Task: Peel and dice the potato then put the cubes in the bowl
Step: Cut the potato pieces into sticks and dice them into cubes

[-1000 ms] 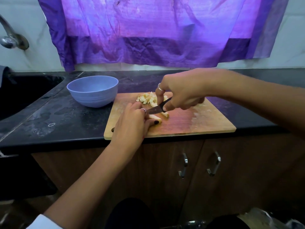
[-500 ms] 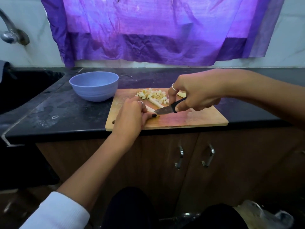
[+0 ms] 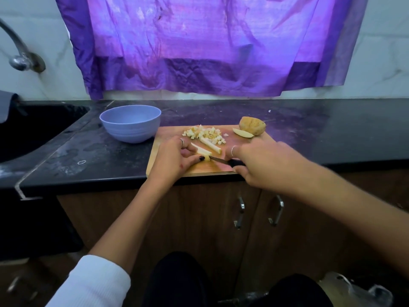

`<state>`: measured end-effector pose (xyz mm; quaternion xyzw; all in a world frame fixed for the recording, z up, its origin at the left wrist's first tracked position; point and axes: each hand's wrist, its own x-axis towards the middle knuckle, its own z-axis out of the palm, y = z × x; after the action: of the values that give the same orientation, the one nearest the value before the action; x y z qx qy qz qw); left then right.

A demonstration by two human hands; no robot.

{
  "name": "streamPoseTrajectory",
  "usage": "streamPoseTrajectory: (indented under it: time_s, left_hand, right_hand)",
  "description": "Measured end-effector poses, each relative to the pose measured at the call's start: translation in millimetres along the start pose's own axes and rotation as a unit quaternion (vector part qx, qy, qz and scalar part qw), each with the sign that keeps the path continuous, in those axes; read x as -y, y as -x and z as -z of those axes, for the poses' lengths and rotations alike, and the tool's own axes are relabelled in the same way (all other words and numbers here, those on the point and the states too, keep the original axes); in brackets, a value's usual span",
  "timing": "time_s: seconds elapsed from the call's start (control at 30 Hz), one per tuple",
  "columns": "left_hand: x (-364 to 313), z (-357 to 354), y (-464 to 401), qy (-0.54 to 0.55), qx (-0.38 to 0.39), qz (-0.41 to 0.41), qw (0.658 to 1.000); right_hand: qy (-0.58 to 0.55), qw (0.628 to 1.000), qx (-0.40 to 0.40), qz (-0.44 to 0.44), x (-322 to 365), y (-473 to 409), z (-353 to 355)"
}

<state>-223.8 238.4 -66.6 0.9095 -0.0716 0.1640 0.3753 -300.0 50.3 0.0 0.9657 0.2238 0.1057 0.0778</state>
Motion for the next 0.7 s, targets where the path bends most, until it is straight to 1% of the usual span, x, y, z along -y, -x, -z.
streamPoseTrajectory:
  time_s: [0.07,0.17,0.3,0.37,0.47,0.57,0.63,0.7]
  left_hand:
    - [0,0,1,-0.002,-0.009,-0.002,1.0]
    - [0,1,-1,0.027,-0.021,0.002,0.999]
    - [-1,1,-3,0.016,-0.011,0.009,1.0]
    - [-1,3,-5,-0.011,0.009,0.001,1.0]
    - [-4,11,-9,-0.095,0.073,-0.039,0.992]
    - [-4,18,-14,-0.122,0.127,-0.08,0.981]
    - [-3,21,-16,-0.118,0.121,-0.089,0.982]
    - [-1,22,-14,-0.104,0.092,-0.079,0.987]
  right_hand:
    - [-0.027,0.999,-0.019,-0.01,4,0,-19]
    - [-0.065,0.996,-0.052,-0.034,11,-14,-38]
    - [-0.067,0.99,-0.101,-0.069,17,-37,-49]
    - [-0.078,0.986,-0.113,-0.09,17,-41,-54]
    - [-0.093,0.978,-0.133,-0.132,8,-35,-60]
    - [-0.091,0.97,-0.144,-0.172,-12,-27,-65]
    - [-0.102,0.966,-0.148,-0.185,-24,-22,-64]
    - [-0.145,0.963,-0.133,-0.182,-30,-17,-59]
